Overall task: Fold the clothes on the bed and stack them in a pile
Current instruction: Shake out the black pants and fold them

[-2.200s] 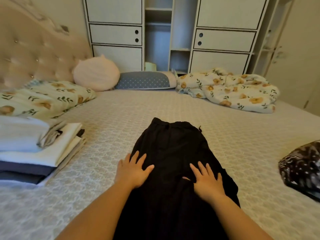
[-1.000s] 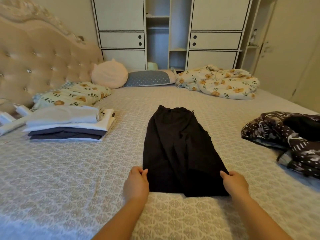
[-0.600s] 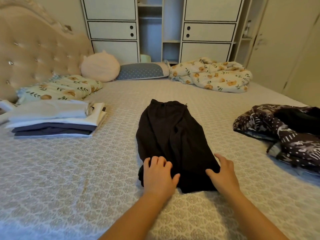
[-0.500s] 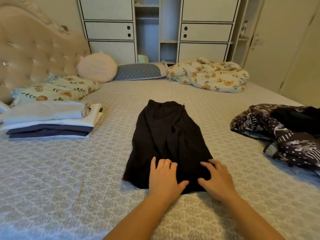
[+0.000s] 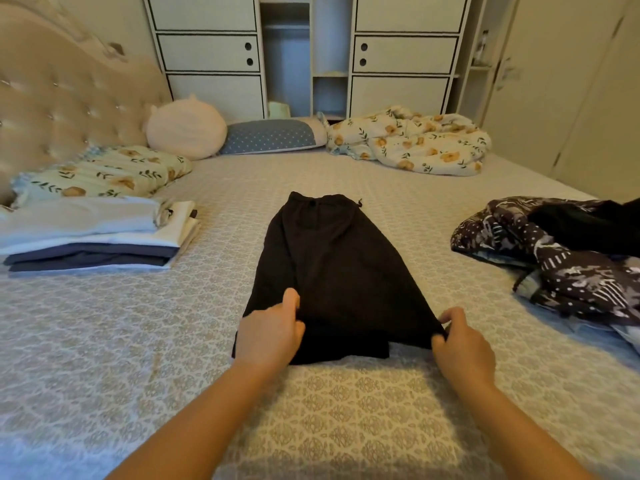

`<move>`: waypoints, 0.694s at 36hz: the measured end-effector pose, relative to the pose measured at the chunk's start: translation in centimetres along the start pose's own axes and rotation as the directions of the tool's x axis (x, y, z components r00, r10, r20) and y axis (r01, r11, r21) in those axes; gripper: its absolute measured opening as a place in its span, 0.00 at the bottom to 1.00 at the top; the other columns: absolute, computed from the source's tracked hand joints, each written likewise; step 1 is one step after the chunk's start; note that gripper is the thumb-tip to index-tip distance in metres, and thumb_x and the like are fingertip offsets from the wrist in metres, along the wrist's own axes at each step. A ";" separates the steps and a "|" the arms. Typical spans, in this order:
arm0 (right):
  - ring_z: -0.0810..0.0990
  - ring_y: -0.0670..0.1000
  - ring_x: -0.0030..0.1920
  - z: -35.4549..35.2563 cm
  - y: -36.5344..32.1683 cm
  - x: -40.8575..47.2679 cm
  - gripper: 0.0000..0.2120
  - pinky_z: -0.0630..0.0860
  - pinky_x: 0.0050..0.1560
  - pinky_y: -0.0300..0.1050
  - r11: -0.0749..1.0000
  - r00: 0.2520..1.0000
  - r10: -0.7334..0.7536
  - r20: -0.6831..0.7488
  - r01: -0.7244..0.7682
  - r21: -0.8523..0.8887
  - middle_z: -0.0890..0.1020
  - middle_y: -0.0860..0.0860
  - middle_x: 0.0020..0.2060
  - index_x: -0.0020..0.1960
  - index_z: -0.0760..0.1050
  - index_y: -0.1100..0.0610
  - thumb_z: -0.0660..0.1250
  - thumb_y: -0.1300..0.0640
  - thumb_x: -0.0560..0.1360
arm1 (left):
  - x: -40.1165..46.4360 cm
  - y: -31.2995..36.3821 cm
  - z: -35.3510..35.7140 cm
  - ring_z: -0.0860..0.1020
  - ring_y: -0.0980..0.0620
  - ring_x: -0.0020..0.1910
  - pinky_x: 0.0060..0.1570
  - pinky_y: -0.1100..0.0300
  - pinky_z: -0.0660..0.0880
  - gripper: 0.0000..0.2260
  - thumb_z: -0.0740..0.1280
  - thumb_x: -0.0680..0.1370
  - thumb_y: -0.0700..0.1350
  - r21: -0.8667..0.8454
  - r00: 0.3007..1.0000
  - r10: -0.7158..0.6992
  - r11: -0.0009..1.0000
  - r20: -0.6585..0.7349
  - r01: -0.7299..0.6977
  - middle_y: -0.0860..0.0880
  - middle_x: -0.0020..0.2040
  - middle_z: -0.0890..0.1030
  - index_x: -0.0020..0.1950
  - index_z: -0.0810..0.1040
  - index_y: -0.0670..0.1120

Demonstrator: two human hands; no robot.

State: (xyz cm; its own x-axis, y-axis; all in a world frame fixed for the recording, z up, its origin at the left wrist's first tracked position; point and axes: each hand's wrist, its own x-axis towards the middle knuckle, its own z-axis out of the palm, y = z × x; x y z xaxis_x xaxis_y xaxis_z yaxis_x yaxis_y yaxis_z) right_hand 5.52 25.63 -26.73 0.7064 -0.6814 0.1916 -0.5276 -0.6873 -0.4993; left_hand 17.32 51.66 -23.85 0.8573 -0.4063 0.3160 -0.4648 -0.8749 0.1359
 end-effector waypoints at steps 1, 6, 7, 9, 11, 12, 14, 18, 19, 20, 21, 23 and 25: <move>0.74 0.50 0.29 0.2 -0.1 -0.3 0.09 0.63 0.25 0.42 0.997 0.998 0.006 0.067 0.000 -0.077 0.76 0.49 0.33 0.53 0.64 0.51 0.63 0.58 0.76 | -0.5 -0.7 0.0 0.68 0.53 0.25 0.23 0.59 0.57 0.08 0.58 0.76 0.48 0.028 1.000 -0.019 0.999 0.023 0.019 0.53 0.28 0.69 0.54 0.62 0.51; 0.73 0.47 0.34 0.6 -1.4 -1.2 0.18 0.63 0.27 0.40 0.940 0.982 -0.102 0.160 0.148 -0.306 0.76 0.47 0.50 0.64 0.64 0.49 0.63 0.55 0.75 | -1.9 -2.1 1.0 0.67 0.54 0.30 0.27 0.61 0.59 0.17 0.60 0.77 0.50 0.173 0.979 -0.087 0.983 0.182 0.055 0.53 0.43 0.71 0.65 0.62 0.50; 0.73 0.47 0.34 0.6 -1.7 -1.4 0.21 0.63 0.27 0.40 0.929 0.979 -0.123 0.162 0.171 -0.329 0.76 0.47 0.52 0.66 0.62 0.48 0.62 0.56 0.75 | -1.9 -2.0 1.3 0.67 0.54 0.32 0.27 0.61 0.59 0.20 0.60 0.77 0.49 0.180 0.978 -0.080 0.983 0.195 0.045 0.51 0.49 0.71 0.68 0.61 0.51; 0.72 0.47 0.34 0.7 -2.0 -1.2 0.26 0.64 0.28 0.40 0.920 0.973 -0.138 0.187 0.196 -0.339 0.77 0.46 0.53 0.71 0.60 0.45 0.61 0.58 0.76 | -1.6 -1.5 1.9 0.69 0.53 0.36 0.29 0.61 0.62 0.22 0.59 0.78 0.49 0.159 0.975 -0.070 0.987 0.212 0.037 0.50 0.58 0.69 0.72 0.59 0.54; 0.73 0.46 0.34 0.6 -2.1 -0.6 0.26 0.64 0.28 0.39 0.941 0.967 -0.094 0.236 0.164 -0.295 0.79 0.46 0.48 0.71 0.62 0.44 0.60 0.59 0.76 | -1.2 -1.0 2.3 0.72 0.51 0.39 0.32 0.60 0.65 0.23 0.60 0.78 0.51 0.093 0.968 -0.084 0.994 0.235 0.064 0.50 0.59 0.70 0.73 0.59 0.56; 0.74 0.46 0.33 0.3 -2.3 -0.2 0.24 0.64 0.27 0.39 0.968 0.962 -0.052 0.268 0.115 -0.223 0.79 0.46 0.45 0.70 0.66 0.44 0.60 0.60 0.76 | -0.9 -0.9 2.5 0.73 0.51 0.41 0.34 0.60 0.67 0.23 0.60 0.78 0.51 0.057 0.964 -0.099 0.995 0.247 0.087 0.49 0.57 0.72 0.73 0.59 0.57; 0.77 0.48 0.31 -0.4 -3.3 1.1 0.20 0.68 0.26 0.38 0.999 0.926 0.039 0.377 -0.026 -0.039 0.79 0.48 0.42 0.64 0.73 0.46 0.57 0.63 0.76 | -0.1 -1.1 2.9 0.74 0.50 0.40 0.35 0.58 0.70 0.22 0.59 0.79 0.46 -0.005 0.951 -0.135 0.990 0.277 0.142 0.49 0.52 0.75 0.72 0.62 0.57; 0.80 0.50 0.30 -3.9 -7.9 5.6 0.17 0.73 0.29 0.37 0.981 0.709 0.184 0.681 -0.174 -0.083 0.81 0.55 0.38 0.60 0.74 0.54 0.53 0.66 0.79 | 4.4 -3.1 1.2 0.80 0.49 0.43 0.43 0.55 0.81 0.18 0.61 0.78 0.35 -0.235 0.832 -0.241 0.887 0.500 0.398 0.45 0.54 0.79 0.67 0.73 0.47; 0.82 0.50 0.32 -4.9 -9.4 6.8 0.15 0.73 0.30 0.37 0.982 0.650 0.186 0.737 -0.135 -0.129 0.82 0.55 0.40 0.63 0.73 0.57 0.54 0.65 0.80 | 6.1 -3.5 0.0 0.80 0.50 0.40 0.42 0.57 0.81 0.16 0.61 0.78 0.34 -0.312 0.786 -0.258 0.814 0.562 0.490 0.44 0.51 0.80 0.66 0.74 0.41; 0.83 0.49 0.37 -5.9 -11.2 7.9 0.15 0.74 0.32 0.37 0.987 0.611 0.161 0.775 -0.084 -0.139 0.83 0.55 0.46 0.65 0.72 0.61 0.55 0.64 0.81 | 8.0 -3.9 -1.5 0.79 0.52 0.37 0.37 0.60 0.81 0.16 0.60 0.79 0.33 -0.354 0.759 -0.279 0.755 0.589 0.552 0.45 0.47 0.79 0.66 0.73 0.37; 0.83 0.50 0.44 -6.8 -13.2 9.2 0.15 0.73 0.33 0.34 0.993 0.601 0.113 0.791 -0.046 -0.107 0.82 0.56 0.53 0.66 0.70 0.63 0.57 0.64 0.81 | 10.1 -4.3 -3.3 0.78 0.53 0.34 0.32 0.63 0.79 0.15 0.60 0.79 0.33 -0.383 0.772 -0.297 0.734 0.562 0.561 0.45 0.44 0.78 0.65 0.73 0.35; 0.82 0.51 0.45 -8.6 -17.2 11.9 0.13 0.73 0.26 0.32 0.978 0.711 -0.011 0.704 -0.140 0.156 0.80 0.59 0.54 0.64 0.70 0.62 0.59 0.66 0.80 | 14.5 -4.3 -7.7 0.79 0.51 0.38 0.34 0.65 0.76 0.13 0.62 0.79 0.35 -0.415 0.848 -0.345 0.757 0.401 0.504 0.43 0.47 0.78 0.63 0.75 0.36; 0.83 0.53 0.37 -10.7 -21.3 14.5 0.13 0.77 0.26 0.41 0.766 0.905 0.054 0.422 -0.309 0.564 0.78 0.60 0.41 0.59 0.72 0.58 0.56 0.70 0.80 | 18.2 -4.2 -12.5 0.79 0.45 0.49 0.45 0.58 0.75 0.12 0.62 0.78 0.36 -0.417 0.934 -0.355 0.843 0.045 0.340 0.42 0.52 0.80 0.60 0.79 0.41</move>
State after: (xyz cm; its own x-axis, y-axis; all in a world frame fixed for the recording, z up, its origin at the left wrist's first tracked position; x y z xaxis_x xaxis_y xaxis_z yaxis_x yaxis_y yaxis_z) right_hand 21.92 27.70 -4.31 0.8099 -0.5474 -0.2106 -0.3563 -0.1739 -0.9181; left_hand 32.06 51.21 -6.96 0.9755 -0.0810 0.2048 -0.1923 -0.7662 0.6132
